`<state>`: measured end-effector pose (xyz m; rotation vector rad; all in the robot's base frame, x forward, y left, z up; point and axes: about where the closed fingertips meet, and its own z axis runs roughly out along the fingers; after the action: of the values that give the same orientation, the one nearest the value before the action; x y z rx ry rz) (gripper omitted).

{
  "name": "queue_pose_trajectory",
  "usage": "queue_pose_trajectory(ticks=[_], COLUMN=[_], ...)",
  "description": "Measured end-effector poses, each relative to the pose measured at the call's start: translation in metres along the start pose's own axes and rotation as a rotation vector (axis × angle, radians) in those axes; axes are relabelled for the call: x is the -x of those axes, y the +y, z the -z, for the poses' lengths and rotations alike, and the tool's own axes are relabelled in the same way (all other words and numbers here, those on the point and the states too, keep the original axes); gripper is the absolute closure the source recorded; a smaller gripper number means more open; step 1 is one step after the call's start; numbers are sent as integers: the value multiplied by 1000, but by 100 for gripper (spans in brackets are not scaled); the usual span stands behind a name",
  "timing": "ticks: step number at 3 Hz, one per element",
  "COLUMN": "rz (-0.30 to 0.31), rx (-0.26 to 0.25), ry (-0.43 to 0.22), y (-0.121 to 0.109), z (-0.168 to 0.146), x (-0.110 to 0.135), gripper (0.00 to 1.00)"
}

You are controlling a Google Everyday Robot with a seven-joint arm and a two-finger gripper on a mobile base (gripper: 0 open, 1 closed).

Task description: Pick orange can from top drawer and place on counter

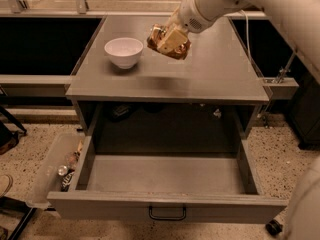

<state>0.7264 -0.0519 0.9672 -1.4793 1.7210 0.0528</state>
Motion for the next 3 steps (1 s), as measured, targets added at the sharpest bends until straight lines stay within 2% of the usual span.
queue_pose_trajectory(ticks=[1,2,3], rz=[-18,-31,-33], rx=[-9,-7,-5], ry=[45,91,94], y=[-4,-4,-3], z=[-42,-64,-67], x=[-36,-79,-82], gripper=[100,100,84])
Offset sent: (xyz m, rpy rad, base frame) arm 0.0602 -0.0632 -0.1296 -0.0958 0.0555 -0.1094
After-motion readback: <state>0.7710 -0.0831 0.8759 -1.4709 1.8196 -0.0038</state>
